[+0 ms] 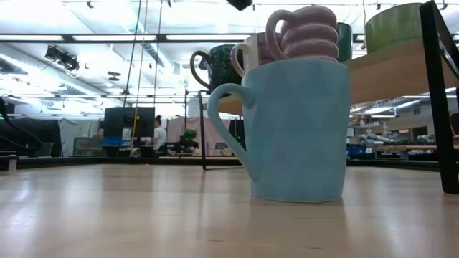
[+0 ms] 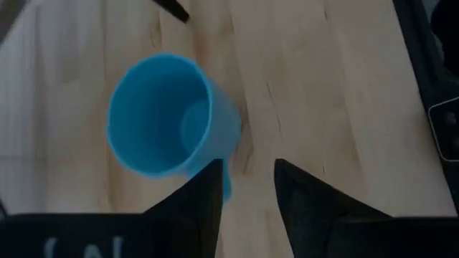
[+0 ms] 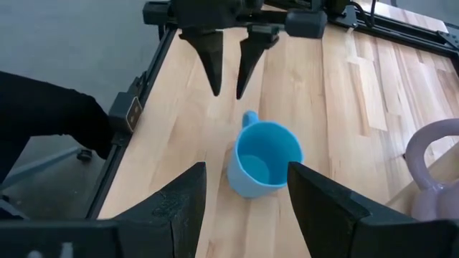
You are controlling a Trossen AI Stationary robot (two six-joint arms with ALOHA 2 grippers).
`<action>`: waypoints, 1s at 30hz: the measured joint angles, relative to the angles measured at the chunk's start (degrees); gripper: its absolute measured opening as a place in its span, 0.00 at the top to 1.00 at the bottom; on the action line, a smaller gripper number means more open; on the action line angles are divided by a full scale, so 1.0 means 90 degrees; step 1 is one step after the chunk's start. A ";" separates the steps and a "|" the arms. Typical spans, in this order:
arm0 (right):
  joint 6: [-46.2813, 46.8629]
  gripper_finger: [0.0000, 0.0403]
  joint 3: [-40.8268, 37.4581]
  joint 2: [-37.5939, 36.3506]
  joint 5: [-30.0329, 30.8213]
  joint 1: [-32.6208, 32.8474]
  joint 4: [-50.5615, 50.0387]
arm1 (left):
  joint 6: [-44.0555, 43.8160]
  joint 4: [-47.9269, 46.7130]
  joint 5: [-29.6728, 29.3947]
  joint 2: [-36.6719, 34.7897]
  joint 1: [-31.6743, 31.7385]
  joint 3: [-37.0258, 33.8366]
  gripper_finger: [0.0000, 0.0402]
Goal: Place coffee mugs
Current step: Put the blue mug on the shelf
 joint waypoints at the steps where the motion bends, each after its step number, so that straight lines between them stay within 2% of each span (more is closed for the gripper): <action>1: 0.0000 0.50 0.0000 0.0000 -0.0001 0.0001 0.0002 | -0.0095 0.0092 -0.0029 -0.0041 -0.0028 -0.0138 0.68; 5: 0.0002 0.50 0.0000 0.0000 -0.0002 0.0029 -0.0001 | -0.0381 0.0762 -0.0256 -0.0429 -0.0156 -0.1119 0.71; 10: 0.0000 0.50 0.0000 0.0000 0.0000 0.0032 -0.0008 | -0.1051 0.2175 -0.0361 -0.1306 -0.0256 -0.2853 0.72; 14: -0.0007 0.50 0.0000 0.0000 0.0005 0.0032 -0.0016 | -0.1624 0.3209 -0.0972 -0.1869 -0.0374 -0.4108 0.72; 18: -0.0018 0.50 0.0000 0.0000 0.0005 0.0032 -0.0020 | -0.2396 0.4127 -0.1561 -0.1968 -0.0460 -0.4918 0.70; 24: -0.0017 0.50 0.0000 0.0000 0.0007 0.0032 -0.0018 | -0.2635 0.5937 -0.1609 -0.1965 -0.0426 -0.5671 0.54; 30: -0.0002 0.50 0.0000 0.0000 0.0007 0.0032 0.0003 | -0.2761 0.6612 -0.1682 -0.1965 -0.0269 -0.5997 0.35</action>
